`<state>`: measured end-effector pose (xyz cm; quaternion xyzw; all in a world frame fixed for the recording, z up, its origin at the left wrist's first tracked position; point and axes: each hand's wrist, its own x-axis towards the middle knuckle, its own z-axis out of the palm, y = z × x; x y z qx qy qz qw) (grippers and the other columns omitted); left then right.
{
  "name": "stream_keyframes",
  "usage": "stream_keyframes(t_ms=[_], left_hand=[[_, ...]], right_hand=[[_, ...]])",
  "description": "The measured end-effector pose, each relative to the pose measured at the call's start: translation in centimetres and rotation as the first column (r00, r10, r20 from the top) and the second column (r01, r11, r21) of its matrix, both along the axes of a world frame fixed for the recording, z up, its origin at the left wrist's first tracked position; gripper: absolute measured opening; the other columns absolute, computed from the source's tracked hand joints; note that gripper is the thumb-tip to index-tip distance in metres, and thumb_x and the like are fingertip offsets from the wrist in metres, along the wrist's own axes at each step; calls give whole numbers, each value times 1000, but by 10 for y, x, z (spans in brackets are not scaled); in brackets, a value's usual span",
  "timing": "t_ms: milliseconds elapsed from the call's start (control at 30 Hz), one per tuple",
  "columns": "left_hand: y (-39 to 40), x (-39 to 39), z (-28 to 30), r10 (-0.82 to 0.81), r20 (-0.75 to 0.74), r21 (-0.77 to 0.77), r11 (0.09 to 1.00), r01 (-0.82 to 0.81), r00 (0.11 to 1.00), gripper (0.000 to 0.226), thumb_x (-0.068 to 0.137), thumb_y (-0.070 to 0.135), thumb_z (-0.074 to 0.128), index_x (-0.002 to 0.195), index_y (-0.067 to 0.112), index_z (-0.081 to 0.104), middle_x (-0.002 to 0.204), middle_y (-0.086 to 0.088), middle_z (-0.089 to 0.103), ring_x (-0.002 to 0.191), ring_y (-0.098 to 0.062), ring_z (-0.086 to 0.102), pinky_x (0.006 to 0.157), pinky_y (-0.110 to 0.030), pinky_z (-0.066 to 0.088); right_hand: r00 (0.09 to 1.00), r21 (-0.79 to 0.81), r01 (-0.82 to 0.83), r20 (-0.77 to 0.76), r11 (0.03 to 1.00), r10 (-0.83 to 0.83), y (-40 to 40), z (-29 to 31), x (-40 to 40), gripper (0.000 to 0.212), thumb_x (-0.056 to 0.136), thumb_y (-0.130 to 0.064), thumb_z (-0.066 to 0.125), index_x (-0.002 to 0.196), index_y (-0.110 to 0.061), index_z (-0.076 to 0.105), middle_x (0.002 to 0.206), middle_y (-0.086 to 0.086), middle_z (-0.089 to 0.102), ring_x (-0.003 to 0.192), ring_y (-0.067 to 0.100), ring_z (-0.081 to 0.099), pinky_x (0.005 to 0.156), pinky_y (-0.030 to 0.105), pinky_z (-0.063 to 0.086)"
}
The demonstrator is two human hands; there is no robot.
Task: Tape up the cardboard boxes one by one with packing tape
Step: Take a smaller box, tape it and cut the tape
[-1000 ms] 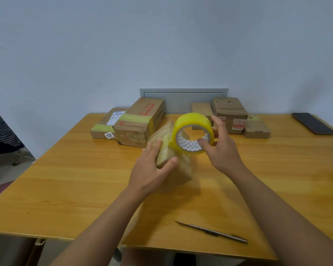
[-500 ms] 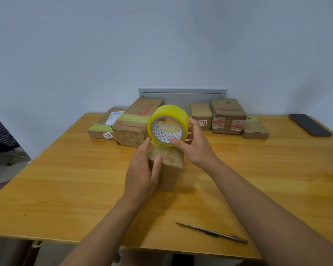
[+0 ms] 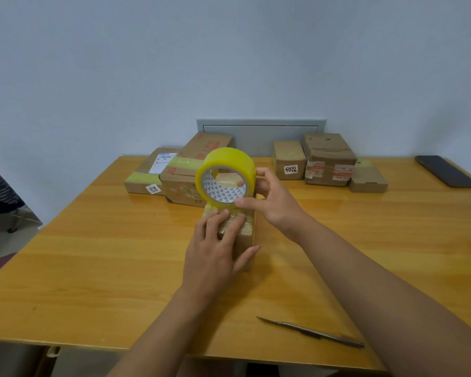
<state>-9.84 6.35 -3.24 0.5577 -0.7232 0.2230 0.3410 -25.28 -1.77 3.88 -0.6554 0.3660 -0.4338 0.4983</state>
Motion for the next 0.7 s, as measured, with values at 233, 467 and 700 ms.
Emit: stream_keyframes(t_ms=[233,467,700], left_hand=[[4,-1,5,-16,-53,65,998,20,998,61,89,67,50,127,21,63,125,-9,55,121,-27,45,84,-35,52],[6,-4,7,1,-72,100,995,6,997,59,87,66,52,127,23,61,126,-8,52,121,-27,42,82,-35,53],[6,-7,14,68,-68,158,986,-56,995,75,80,69,54,139,24,49,120,-4,49,112,-24,42,90,-43,45]], right_hand=[[998,-56,41,55,998,-38,3,12,-56,64,80,1,74,133,-27,53,123,9,61,107,20,64,86,30,54],[998,-17,47,38,999,-46,6,4,-104,65,81,-3,74,128,-46,58,115,-3,64,106,18,63,91,43,54],[996,-11,85,-13,996,-86,9,-22,-105,65,80,-13,76,130,-50,52,123,1,59,109,19,64,89,34,54]])
